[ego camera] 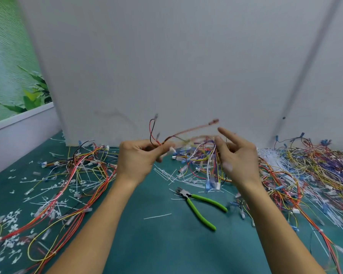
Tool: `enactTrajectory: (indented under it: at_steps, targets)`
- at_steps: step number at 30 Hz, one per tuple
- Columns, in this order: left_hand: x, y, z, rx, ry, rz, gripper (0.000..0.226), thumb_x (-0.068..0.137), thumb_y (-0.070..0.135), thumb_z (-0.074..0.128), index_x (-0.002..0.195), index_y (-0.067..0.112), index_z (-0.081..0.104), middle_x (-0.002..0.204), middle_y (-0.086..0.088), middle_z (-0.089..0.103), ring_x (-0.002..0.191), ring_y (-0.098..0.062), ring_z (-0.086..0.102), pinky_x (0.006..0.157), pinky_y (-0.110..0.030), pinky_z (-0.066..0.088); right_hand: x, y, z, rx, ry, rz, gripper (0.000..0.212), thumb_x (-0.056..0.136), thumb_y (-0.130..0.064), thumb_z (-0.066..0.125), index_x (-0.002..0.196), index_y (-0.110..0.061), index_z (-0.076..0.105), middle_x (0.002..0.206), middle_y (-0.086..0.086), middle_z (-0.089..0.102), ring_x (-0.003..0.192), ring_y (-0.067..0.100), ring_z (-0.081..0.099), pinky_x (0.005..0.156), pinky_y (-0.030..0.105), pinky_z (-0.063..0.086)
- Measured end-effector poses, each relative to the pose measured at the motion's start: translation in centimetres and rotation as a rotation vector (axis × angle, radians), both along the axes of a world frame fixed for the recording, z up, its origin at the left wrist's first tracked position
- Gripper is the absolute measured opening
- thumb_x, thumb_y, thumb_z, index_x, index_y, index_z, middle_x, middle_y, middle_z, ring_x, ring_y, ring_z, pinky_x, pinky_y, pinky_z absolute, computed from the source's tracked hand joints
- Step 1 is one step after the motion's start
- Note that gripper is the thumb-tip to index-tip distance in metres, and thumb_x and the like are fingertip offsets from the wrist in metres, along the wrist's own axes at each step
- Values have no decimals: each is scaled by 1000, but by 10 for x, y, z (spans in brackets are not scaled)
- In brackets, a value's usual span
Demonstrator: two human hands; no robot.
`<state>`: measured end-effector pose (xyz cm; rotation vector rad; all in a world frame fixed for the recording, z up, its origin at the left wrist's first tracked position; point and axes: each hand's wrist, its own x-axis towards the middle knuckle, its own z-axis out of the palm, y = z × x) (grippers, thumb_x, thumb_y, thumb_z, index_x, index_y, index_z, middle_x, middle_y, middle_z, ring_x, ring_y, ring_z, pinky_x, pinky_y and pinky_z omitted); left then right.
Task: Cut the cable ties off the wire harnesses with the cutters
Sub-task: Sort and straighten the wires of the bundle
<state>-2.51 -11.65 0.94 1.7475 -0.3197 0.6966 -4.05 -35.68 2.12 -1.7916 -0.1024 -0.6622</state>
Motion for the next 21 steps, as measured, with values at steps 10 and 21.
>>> enactTrajectory:
  at_steps: [10,21]
  targets:
    - [-2,-7,13,-505,464,-275,55,69,64,77,65,9,76,51,-5,60,42,-13,47,45,-19,43,-1,0,20,1032,407,588,24,103,2,47,118,4,65,91,14,77,71,14,75,64,18,61]
    - [-3,-8,16,-855,653,-632,48,82,48,67,101,3,71,82,-11,73,67,-18,67,63,-26,56,3,-3,13,959,368,513,36,93,9,60,126,-7,61,110,16,77,91,17,78,63,19,61]
